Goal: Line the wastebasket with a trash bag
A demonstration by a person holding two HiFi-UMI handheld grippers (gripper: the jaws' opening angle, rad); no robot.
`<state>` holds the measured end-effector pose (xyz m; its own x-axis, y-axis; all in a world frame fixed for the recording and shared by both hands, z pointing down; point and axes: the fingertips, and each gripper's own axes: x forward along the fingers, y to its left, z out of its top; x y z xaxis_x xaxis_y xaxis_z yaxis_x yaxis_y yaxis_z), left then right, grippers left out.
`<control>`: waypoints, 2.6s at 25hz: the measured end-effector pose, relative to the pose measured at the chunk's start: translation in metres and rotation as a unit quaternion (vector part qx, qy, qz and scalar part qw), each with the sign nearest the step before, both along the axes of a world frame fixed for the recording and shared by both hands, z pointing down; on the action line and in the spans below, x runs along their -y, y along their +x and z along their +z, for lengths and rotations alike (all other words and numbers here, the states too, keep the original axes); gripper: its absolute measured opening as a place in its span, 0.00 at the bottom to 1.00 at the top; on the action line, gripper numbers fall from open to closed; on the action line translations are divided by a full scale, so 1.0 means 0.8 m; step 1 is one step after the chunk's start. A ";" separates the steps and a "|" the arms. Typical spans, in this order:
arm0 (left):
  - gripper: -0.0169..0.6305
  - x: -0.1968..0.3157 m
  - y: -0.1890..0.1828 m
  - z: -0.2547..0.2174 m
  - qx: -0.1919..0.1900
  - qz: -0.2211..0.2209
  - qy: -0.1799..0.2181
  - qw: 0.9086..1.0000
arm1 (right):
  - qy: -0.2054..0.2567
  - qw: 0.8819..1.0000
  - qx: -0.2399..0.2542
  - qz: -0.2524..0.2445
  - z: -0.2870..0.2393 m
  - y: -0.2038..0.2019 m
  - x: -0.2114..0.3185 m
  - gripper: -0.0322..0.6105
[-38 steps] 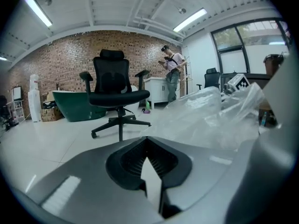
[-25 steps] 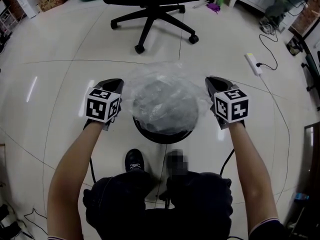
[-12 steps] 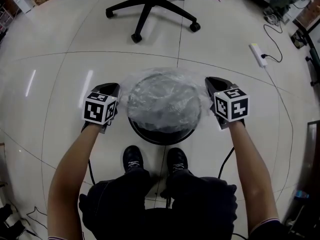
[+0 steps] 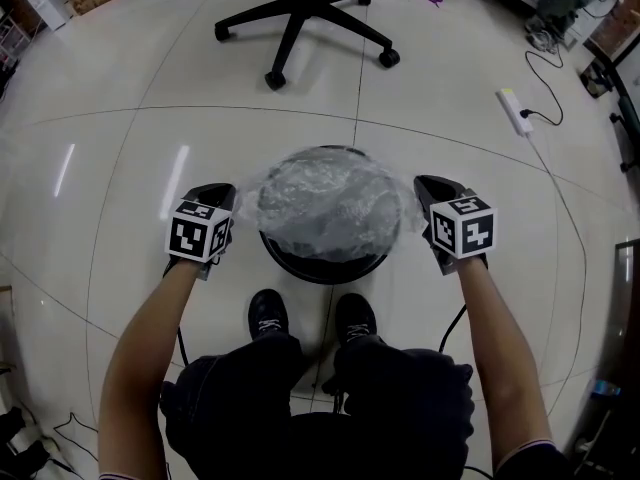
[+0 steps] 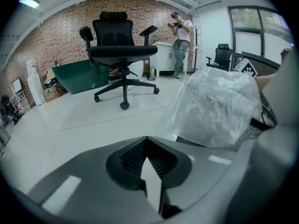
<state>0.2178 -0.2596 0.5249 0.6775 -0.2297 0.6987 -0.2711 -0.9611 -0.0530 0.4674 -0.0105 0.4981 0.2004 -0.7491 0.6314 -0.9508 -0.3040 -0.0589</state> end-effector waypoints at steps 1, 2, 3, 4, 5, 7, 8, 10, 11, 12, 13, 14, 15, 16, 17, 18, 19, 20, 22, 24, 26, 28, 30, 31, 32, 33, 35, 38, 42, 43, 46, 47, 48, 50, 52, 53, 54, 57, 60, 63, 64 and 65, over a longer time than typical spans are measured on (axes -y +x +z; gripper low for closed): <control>0.05 -0.001 -0.002 0.000 0.000 -0.001 -0.001 1.000 | 0.002 1.000 0.001 0.000 0.000 -0.001 -0.001 0.05; 0.05 -0.002 -0.004 -0.002 -0.002 -0.002 -0.002 1.000 | 0.005 1.000 0.002 0.000 -0.001 -0.002 -0.001 0.05; 0.05 -0.003 -0.005 -0.004 -0.005 -0.001 -0.004 1.000 | 0.008 1.000 0.002 0.000 -0.003 -0.003 0.000 0.05; 0.05 -0.005 -0.006 -0.007 -0.008 0.000 -0.005 1.000 | 0.011 1.000 0.001 0.000 -0.007 -0.003 0.000 0.05; 0.05 -0.006 -0.006 -0.011 -0.012 0.001 -0.004 1.000 | 0.014 1.000 0.001 -0.001 -0.011 -0.003 0.001 0.06; 0.05 -0.008 -0.006 -0.022 -0.019 0.006 0.000 1.000 | 0.024 1.000 0.000 -0.003 -0.022 -0.003 0.002 0.10; 0.05 -0.009 -0.006 -0.028 -0.021 0.008 0.003 1.000 | 0.029 1.000 0.000 -0.004 -0.028 -0.003 0.003 0.12; 0.05 -0.009 -0.007 -0.041 -0.027 0.013 0.008 1.000 | 0.042 0.999 0.000 -0.002 -0.043 -0.003 0.003 0.18; 0.05 -0.010 -0.009 -0.047 -0.030 0.015 0.010 0.999 | 0.049 0.999 -0.001 -0.001 -0.051 -0.003 0.002 0.18; 0.07 -0.011 -0.011 -0.053 -0.034 0.018 0.011 0.999 | 0.055 0.999 -0.001 0.001 -0.058 -0.004 0.001 0.18; 0.10 -0.012 -0.014 -0.058 -0.037 0.020 0.010 0.999 | 0.060 0.998 -0.001 0.002 -0.064 -0.004 -0.001 0.19; 0.14 -0.013 -0.017 -0.062 -0.039 0.022 0.010 0.999 | 0.064 0.998 0.000 0.002 -0.070 -0.005 -0.002 0.19; 0.16 -0.014 -0.020 -0.066 -0.042 0.023 0.010 0.999 | 0.068 0.998 -0.001 0.003 -0.075 -0.006 -0.004 0.19; 0.19 -0.014 -0.023 -0.070 -0.044 0.023 0.011 0.999 | 0.071 0.997 -0.002 0.003 -0.081 -0.007 -0.005 0.19; 0.21 -0.014 -0.027 -0.075 -0.047 0.023 0.013 0.999 | 0.075 0.997 -0.004 0.004 -0.086 -0.008 -0.007 0.19; 0.22 -0.013 -0.031 -0.079 -0.050 0.023 0.016 0.998 | 0.078 0.997 -0.006 0.004 -0.092 -0.009 -0.007 0.19; 0.23 -0.012 -0.034 -0.084 -0.053 0.022 0.017 0.998 | 0.082 0.997 -0.009 0.002 -0.098 -0.011 -0.007 0.19; 0.23 -0.012 -0.037 -0.089 -0.056 0.022 0.018 0.998 | 0.085 0.996 -0.012 0.000 -0.104 -0.013 -0.006 0.19; 0.25 -0.014 -0.042 -0.097 -0.060 0.025 0.016 0.998 | 0.090 0.996 -0.017 -0.007 -0.115 -0.017 -0.002 0.19; 0.29 -0.018 -0.044 -0.100 -0.056 0.031 0.008 0.998 | 0.096 0.995 -0.021 -0.019 -0.126 -0.023 0.007 0.19; 0.38 -0.021 -0.047 -0.096 -0.046 0.038 -0.003 0.998 | 0.100 0.994 -0.025 -0.035 -0.135 -0.031 0.019 0.19; 0.45 -0.023 -0.050 -0.092 -0.038 0.039 -0.011 0.998 | 0.102 0.993 -0.028 -0.053 -0.142 -0.040 0.033 0.19; 0.53 -0.023 -0.052 -0.088 -0.035 0.038 -0.017 0.999 | 0.101 0.992 -0.032 -0.070 -0.145 -0.048 0.048 0.21; 0.55 -0.022 -0.053 -0.087 -0.034 0.037 -0.019 0.999 | 0.099 0.991 -0.034 -0.080 -0.146 -0.052 0.055 0.21; 0.55 -0.020 -0.054 -0.088 -0.034 0.036 -0.019 0.999 | 0.095 0.991 -0.036 -0.090 -0.146 -0.056 0.062 0.21; 0.55 -0.019 -0.054 -0.091 -0.035 0.036 -0.016 0.999 | 0.091 0.990 -0.037 -0.100 -0.145 -0.060 0.069 0.22; 0.54 -0.015 -0.049 -0.102 -0.046 0.039 -0.007 0.998 | 0.081 0.989 -0.037 -0.118 -0.140 -0.067 0.081 0.23; 0.52 -0.017 -0.023 -0.130 -0.077 0.060 0.003 0.995 | 0.068 0.987 -0.033 -0.142 -0.133 -0.075 0.095 0.28; 0.51 -0.040 0.035 -0.154 -0.106 0.109 -0.015 0.988 | 0.038 0.984 -0.019 -0.170 -0.115 -0.083 0.105 0.34; 0.51 -0.047 0.049 -0.152 -0.109 0.119 -0.029 0.987 | 0.029 0.984 -0.013 -0.177 -0.110 -0.084 0.107 0.34; 0.51 -0.059 0.082 -0.136 -0.105 0.134 -0.072 0.983 | 0.010 0.982 0.005 -0.188 -0.092 -0.084 0.109 0.34; 0.49 -0.061 0.089 -0.129 -0.099 0.138 -0.079 0.982 | 0.006 0.982 0.008 -0.189 -0.088 -0.083 0.108 0.34; 0.44 -0.064 0.093 -0.123 -0.093 0.143 -0.083 0.982 | 0.003 0.982 0.011 -0.190 -0.084 -0.083 0.107 0.34; 0.31 -0.069 0.097 -0.113 -0.081 0.154 -0.084 0.981 | -0.001 0.980 0.016 -0.196 -0.079 -0.084 0.105 0.32; 0.16 -0.074 0.098 -0.107 -0.072 0.164 -0.084 0.980 | -0.002 0.979 0.021 -0.201 -0.077 -0.085 0.103 0.25; 0.10 -0.076 0.098 -0.104 -0.068 0.169 -0.085 0.980 | -0.002 0.979 0.022 -0.203 -0.077 -0.087 0.102 0.21; 0.06 -0.079 0.098 -0.102 -0.063 0.174 -0.085 0.979 | -0.001 0.979 0.023 -0.205 -0.077 -0.089 0.101 0.16; 0.05 -0.084 0.096 -0.106 -0.058 0.184 -0.076 0.978 | 0.005 0.978 0.016 -0.209 -0.084 -0.093 0.100 0.06; 0.05 -0.090 0.092 -0.126 -0.063 0.196 -0.055 0.977 | 0.023 0.977 0.005 -0.210 -0.106 -0.096 0.097 0.06; 0.05 -0.104 0.080 -0.150 -0.070 0.209 -0.040 0.974 | 0.047 0.976 -0.001 -0.211 -0.133 -0.103 0.088 0.06; 0.05 -0.111 0.074 -0.158 -0.073 0.215 -0.037 0.973 | 0.054 0.976 -0.002 -0.213 -0.141 -0.107 0.083 0.06; 0.05 -0.118 0.068 -0.164 -0.075 0.221 -0.034 0.972 | 0.060 0.975 -0.004 -0.216 -0.149 -0.113 0.077 0.06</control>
